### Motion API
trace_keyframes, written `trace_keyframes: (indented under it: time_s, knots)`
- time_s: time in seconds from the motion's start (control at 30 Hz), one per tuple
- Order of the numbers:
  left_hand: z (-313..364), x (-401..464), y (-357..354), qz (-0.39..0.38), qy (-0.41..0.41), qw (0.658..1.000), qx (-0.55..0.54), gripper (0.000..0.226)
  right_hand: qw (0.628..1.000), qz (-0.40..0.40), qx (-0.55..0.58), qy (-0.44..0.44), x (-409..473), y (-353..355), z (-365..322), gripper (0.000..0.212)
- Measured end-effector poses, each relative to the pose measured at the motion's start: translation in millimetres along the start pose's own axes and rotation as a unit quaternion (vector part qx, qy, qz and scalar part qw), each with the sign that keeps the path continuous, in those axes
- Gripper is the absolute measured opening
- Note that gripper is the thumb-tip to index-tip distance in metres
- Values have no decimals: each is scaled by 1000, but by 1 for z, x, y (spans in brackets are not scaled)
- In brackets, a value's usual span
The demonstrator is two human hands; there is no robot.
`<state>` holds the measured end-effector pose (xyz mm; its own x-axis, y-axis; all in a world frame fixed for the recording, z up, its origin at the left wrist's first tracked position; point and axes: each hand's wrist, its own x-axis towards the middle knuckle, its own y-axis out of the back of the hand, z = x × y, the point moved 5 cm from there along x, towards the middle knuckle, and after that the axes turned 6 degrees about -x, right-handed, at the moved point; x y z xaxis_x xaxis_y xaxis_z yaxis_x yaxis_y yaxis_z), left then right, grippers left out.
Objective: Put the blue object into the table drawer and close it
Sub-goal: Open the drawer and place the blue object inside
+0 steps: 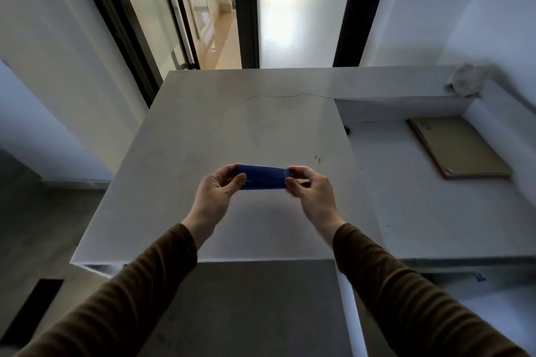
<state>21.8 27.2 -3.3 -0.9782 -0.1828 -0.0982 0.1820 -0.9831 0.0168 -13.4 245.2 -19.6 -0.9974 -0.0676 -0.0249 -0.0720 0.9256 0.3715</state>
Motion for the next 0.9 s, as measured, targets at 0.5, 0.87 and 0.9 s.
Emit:
trace_keyframes:
  time_s: [0.5, 0.87, 0.9]
  knots:
    - [-26, -163, 11, -30, 27, 998, -45, 36, 1000, -23, 0, 13, -165, 15, 12, 30]
    - [-97, -192, 9, -26, 116, 993, 2, 30, 994, -79, -59, -55, -200, -11, 83, 23]
    - [-104, -190, 7, -26, 127, 992, 10, 26, 992, -82, -56, -74, -198, -14, 91, 21]
